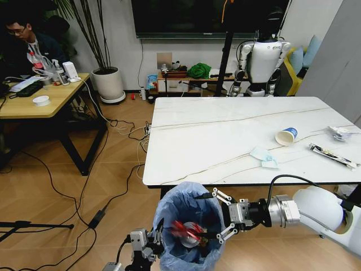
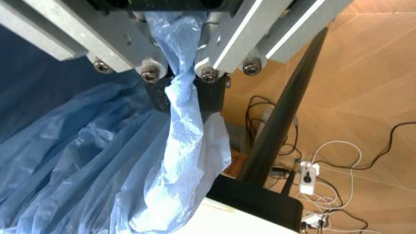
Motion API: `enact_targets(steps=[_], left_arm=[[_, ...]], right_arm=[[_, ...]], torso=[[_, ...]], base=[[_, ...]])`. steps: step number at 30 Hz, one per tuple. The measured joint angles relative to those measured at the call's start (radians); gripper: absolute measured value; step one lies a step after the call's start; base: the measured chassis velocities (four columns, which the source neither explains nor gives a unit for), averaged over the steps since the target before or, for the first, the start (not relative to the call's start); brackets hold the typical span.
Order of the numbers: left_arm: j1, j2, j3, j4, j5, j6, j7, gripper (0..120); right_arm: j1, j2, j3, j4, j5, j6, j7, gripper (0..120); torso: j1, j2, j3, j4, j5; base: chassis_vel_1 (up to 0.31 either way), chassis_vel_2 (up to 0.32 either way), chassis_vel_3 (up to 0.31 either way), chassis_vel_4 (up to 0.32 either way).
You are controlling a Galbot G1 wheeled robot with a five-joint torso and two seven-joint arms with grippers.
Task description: Pick up the trash bin and place the trash from the table into it.
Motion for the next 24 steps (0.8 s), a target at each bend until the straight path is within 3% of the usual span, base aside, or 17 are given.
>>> enact_targets(steps=[8, 11, 14, 19, 24], left_arm=[[0.014, 0.004, -0.011, -0.003, 0.008, 0.0, 0.001, 0], [0.018, 0.008, -0.021, -0.011, 0.009, 0.0, 0.001, 0], [0.026, 0.021, -0.038, -0.025, 0.002, -0.001, 0.002, 0], [0.028, 0.029, -0.045, -0.037, -0.008, -0.002, 0.003, 0], [0.03, 0.041, -0.054, -0.042, -0.019, -0.002, 0.003, 0]], right_arm=[[0.062, 0.062, 0.048, -0.054, 0.12, -0.003, 0.03, 100], [0.088, 0.083, 0.077, -0.099, 0.201, -0.023, 0.119, 100], [0.119, 0.143, 0.157, -0.233, 0.305, -0.052, 0.272, 100], [0.085, 0.214, 0.278, -0.351, 0.278, -0.08, 0.447, 100], [0.026, 0.227, 0.373, -0.409, 0.245, -0.114, 0.538, 100]], torso=[[0.0, 0.0, 0.0, 0.0001, 0.0003], [0.0, 0.0, 0.0, 0.0002, -0.0001], [0.0, 0.0, 0.0, 0.0002, 0.0003], [0.0, 0.0, 0.0, 0.0001, 0.0004], [0.0, 0.0, 0.0, -0.0003, -0.0002]], base=[[0.0, 0.0, 0.0, 0.0], [0.0, 0.0, 0.0, 0.0], [0.0, 0.0, 0.0, 0.0], [0.0, 0.0, 0.0, 0.0], [0.0, 0.0, 0.0, 0.0]])
